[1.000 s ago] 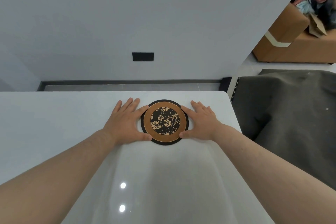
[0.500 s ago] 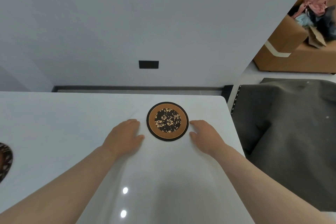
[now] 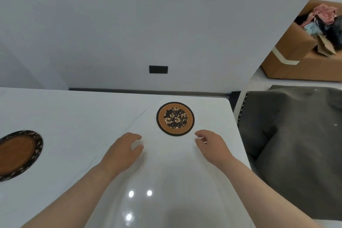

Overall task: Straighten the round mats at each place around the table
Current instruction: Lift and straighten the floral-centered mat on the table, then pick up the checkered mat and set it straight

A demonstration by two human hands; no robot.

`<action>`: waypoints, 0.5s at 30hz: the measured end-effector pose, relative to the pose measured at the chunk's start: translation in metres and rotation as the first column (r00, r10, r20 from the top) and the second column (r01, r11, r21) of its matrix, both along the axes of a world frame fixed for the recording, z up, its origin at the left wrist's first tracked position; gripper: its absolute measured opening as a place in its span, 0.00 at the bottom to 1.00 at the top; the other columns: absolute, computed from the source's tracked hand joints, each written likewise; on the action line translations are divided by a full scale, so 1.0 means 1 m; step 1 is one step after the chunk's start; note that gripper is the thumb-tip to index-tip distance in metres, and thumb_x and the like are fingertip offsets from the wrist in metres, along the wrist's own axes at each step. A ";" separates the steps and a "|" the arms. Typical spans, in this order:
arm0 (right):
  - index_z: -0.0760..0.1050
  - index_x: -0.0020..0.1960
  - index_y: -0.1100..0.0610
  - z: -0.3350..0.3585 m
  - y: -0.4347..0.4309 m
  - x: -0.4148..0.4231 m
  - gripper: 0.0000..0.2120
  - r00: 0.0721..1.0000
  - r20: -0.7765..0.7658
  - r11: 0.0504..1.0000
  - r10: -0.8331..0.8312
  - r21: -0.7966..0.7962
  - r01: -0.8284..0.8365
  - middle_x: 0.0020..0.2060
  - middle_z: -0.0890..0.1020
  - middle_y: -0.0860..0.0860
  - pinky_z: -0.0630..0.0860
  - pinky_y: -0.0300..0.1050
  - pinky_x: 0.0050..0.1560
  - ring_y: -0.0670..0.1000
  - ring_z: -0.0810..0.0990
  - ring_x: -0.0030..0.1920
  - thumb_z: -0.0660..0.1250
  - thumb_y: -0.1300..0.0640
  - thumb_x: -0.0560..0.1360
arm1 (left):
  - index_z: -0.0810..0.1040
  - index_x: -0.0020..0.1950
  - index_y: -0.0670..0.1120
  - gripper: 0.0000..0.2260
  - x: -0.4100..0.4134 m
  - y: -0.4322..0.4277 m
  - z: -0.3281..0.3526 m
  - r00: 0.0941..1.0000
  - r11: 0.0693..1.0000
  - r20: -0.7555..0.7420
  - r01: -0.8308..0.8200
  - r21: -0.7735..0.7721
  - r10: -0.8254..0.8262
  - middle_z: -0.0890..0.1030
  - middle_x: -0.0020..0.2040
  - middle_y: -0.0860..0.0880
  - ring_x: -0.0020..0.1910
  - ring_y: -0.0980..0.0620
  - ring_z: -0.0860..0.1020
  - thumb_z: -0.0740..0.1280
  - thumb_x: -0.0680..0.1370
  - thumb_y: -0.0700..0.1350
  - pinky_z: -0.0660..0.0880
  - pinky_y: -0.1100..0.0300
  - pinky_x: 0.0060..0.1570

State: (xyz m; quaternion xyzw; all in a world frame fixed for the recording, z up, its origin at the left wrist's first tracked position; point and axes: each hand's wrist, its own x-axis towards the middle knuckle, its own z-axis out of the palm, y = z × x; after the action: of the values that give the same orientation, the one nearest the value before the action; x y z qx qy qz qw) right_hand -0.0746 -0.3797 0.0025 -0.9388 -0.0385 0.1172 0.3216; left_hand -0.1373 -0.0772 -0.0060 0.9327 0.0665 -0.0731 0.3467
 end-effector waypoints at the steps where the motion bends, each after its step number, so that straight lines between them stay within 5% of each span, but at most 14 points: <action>1: 0.77 0.60 0.49 0.004 -0.001 -0.003 0.11 1.000 0.008 1.000 -0.001 0.003 0.001 0.51 0.77 0.42 0.68 0.37 0.50 0.43 0.75 0.47 0.64 0.53 0.78 | 0.74 0.65 0.51 0.16 -0.006 0.000 0.005 1.000 1.000 0.011 -0.021 -0.012 0.021 0.75 0.63 0.56 0.61 0.55 0.73 0.65 0.78 0.51 0.68 0.61 0.59; 5: 0.77 0.60 0.49 0.020 -0.001 -0.018 0.11 0.999 0.044 1.000 0.018 0.001 -0.018 0.49 0.77 0.41 0.69 0.37 0.50 0.43 0.76 0.47 0.64 0.53 0.78 | 0.75 0.63 0.54 0.15 -0.033 -0.001 0.019 0.998 0.998 0.044 -0.038 -0.045 0.040 0.75 0.60 0.59 0.56 0.59 0.73 0.64 0.78 0.54 0.68 0.62 0.54; 15: 0.71 0.66 0.45 0.035 0.002 -0.086 0.17 0.998 -0.036 0.998 0.058 0.030 -0.057 0.59 0.76 0.42 0.69 0.37 0.53 0.42 0.75 0.52 0.64 0.49 0.77 | 0.67 0.71 0.55 0.21 -0.099 -0.012 0.028 1.000 0.993 0.007 0.016 -0.121 -0.016 0.70 0.68 0.59 0.65 0.59 0.69 0.62 0.79 0.54 0.67 0.61 0.63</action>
State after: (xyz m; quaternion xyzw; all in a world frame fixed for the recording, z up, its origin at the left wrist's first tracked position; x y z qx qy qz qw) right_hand -0.1602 -0.3773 0.0378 -0.9303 -0.0613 0.1433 0.3321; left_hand -0.2362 -0.0896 0.0222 0.9108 0.0534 -0.0770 0.4022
